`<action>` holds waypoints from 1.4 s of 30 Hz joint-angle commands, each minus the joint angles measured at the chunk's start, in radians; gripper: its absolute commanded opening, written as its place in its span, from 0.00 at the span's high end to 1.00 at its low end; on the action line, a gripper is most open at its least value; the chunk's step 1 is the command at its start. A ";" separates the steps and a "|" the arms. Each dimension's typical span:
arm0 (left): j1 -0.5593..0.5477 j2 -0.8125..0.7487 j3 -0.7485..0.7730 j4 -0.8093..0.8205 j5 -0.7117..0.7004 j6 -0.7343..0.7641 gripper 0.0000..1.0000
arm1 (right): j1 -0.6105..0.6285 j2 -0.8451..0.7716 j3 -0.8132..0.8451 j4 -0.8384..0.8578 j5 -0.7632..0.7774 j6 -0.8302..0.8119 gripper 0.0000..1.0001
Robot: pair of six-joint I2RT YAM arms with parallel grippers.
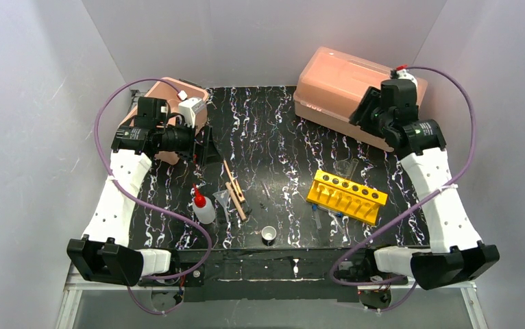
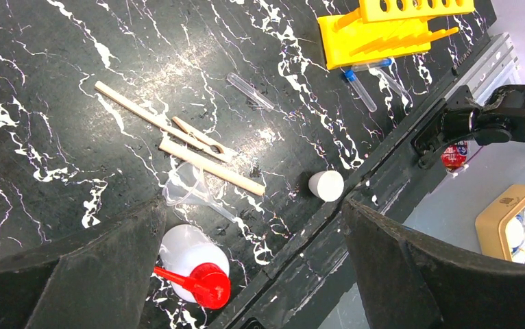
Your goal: Organize the chemistry lab equipment
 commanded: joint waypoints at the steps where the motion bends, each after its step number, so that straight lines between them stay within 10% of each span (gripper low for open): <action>1: 0.007 -0.020 -0.009 0.000 0.028 0.000 0.01 | -0.146 0.035 -0.086 -0.015 -0.103 -0.004 0.41; 42: 0.007 0.005 0.024 -0.011 -0.015 0.015 0.01 | -0.219 0.347 -0.460 0.238 -0.166 -0.023 0.69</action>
